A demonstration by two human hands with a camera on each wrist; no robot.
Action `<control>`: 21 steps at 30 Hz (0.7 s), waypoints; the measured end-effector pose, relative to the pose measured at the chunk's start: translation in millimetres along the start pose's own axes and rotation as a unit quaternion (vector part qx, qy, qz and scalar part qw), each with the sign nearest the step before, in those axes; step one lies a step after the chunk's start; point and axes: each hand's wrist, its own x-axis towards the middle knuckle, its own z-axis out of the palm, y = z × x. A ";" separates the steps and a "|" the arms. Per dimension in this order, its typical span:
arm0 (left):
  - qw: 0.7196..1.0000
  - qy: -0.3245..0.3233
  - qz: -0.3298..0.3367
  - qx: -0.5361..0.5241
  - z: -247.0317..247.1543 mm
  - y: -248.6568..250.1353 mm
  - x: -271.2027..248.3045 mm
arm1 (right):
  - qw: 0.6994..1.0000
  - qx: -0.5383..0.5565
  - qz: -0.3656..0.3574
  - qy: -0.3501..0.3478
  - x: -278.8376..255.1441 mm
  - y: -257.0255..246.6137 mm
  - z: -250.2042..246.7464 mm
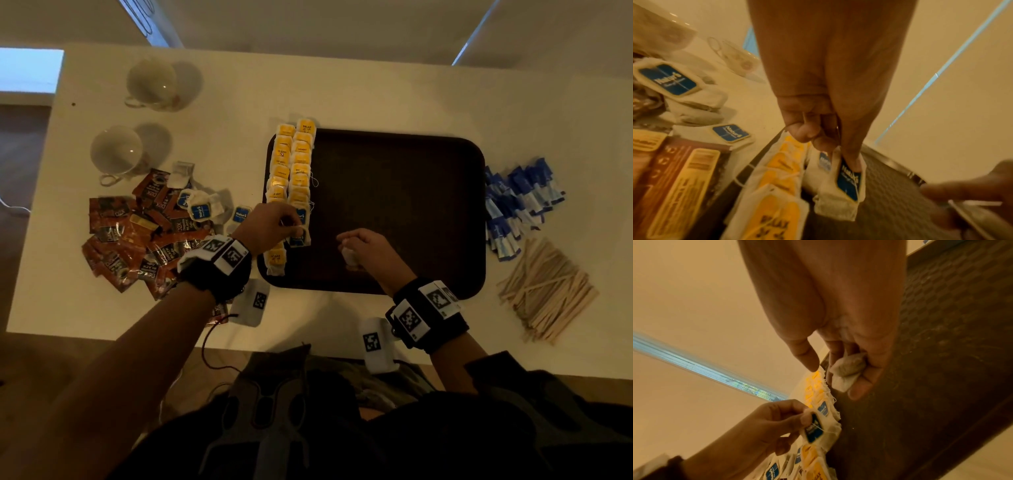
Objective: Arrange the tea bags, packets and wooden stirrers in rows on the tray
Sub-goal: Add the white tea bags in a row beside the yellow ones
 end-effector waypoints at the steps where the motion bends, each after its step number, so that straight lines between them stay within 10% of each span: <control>1: 1.000 -0.015 0.002 0.014 1.8 -1.5 4.0 | 1.000 0.010 0.004 0.000 0.4 0.7 0.2; 13: 0.988 0.007 0.020 0.152 4.8 -7.1 32.2 | 0.997 0.070 0.010 0.000 0.6 5.1 -1.3; 18: 0.992 0.103 0.073 0.028 10.3 -0.3 19.4 | 0.994 0.106 -0.004 0.011 1.8 0.5 -4.7; 21: 0.992 0.046 0.067 -0.095 11.9 15.4 6.0 | 0.993 0.113 -0.033 0.013 3.2 -1.0 -4.4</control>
